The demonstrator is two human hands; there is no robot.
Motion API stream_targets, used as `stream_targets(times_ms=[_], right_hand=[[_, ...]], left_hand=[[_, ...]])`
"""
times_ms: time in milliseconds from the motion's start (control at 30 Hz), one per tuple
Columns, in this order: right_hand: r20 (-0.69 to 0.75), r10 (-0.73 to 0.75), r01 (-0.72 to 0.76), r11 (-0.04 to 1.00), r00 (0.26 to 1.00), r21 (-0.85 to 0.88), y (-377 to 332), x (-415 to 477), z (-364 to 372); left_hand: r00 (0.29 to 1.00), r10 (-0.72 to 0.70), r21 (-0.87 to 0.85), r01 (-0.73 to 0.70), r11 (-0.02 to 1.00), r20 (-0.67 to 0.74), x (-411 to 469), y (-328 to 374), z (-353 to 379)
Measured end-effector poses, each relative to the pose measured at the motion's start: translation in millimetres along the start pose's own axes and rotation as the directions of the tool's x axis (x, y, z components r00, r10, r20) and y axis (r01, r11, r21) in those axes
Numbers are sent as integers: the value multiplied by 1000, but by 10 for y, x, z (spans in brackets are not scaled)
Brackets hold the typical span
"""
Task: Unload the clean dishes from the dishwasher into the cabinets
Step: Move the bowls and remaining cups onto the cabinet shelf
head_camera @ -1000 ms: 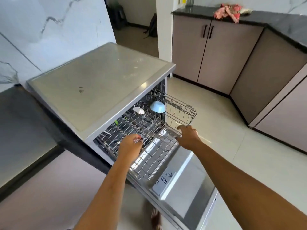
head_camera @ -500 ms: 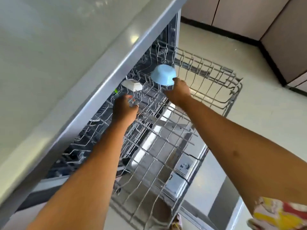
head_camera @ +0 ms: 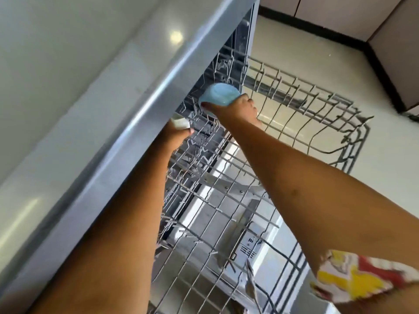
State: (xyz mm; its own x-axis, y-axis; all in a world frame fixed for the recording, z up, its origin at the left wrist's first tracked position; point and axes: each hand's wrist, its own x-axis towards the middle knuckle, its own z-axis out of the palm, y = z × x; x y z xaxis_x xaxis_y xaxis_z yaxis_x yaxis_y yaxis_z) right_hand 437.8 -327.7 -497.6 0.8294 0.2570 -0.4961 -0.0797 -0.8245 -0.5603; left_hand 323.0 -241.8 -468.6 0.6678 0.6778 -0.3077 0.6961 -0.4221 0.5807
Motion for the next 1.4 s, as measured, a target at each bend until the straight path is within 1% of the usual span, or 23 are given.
stream_targets(times_ms=[67, 200, 267, 367, 433, 533, 633, 767, 833, 900, 1033, 1133, 1200, 1267, 1400], right_hand=[[-1, 27, -27, 1000, 1000, -4, -32, 51, 19], [2, 37, -37, 999, 999, -4, -54, 78, 42], [3, 30, -30, 999, 1000, 10, -39, 74, 27], [-1, -13, 13, 994, 1000, 112, 43, 21, 3], [-1, -41, 40, 983, 999, 177, 110, -89, 4], [-25, -82, 85, 985, 996, 153, 207, -335, -3], [-57, -138, 145, 980, 989, 139, 340, -646, -18], [-19, -207, 208, 967, 978, 147, 633, -1233, -8], [-10, -221, 220, 964, 975, 149, 773, -1551, -48], [-2, -227, 224, 961, 974, 163, 900, -1892, -110], [4, -236, 232, 960, 972, 158, 1108, -2611, -287], [54, -290, 280, 949, 955, 144, 1215, -3207, -464], [100, -353, 333, 927, 930, 172, 1227, -3672, -588], [131, -443, 409, 885, 887, 221, 1166, -4118, -696], [157, -632, 562, 758, 759, 331, 873, -4935, -852]], left_hand=[[1000, 12, 58, -11, 998, -15, 27, -1, -13], [997, -46, -10, 45, 999, -57, 37, 2, 6], [995, -56, -19, 54, 998, -84, 31, 8, 9], [985, -68, -65, 58, 996, -156, -57, 38, 32], [967, -82, -78, 64, 995, -241, -160, 53, 31], [914, -73, -32, 66, 997, -399, -346, -40, 41], [908, -115, -18, 118, 993, -403, -652, -146, 120], [921, -209, -194, 151, 969, -328, -1363, -309, 216], [909, -240, -248, 159, 956, -340, -1755, -338, 241], [897, -253, -283, 152, 947, -363, -2152, -319, 239], [902, -227, -296, 119, 948, -367, -2973, -265, 172], [868, -247, -328, 105, 939, -430, -3704, -261, 2], [838, -265, -333, 107, 937, -477, -4226, -272, -187], [817, -267, -338, 95, 936, -512, -4688, -297, -433], [761, -254, -317, 67, 946, -597, -5463, -380, -1021]])
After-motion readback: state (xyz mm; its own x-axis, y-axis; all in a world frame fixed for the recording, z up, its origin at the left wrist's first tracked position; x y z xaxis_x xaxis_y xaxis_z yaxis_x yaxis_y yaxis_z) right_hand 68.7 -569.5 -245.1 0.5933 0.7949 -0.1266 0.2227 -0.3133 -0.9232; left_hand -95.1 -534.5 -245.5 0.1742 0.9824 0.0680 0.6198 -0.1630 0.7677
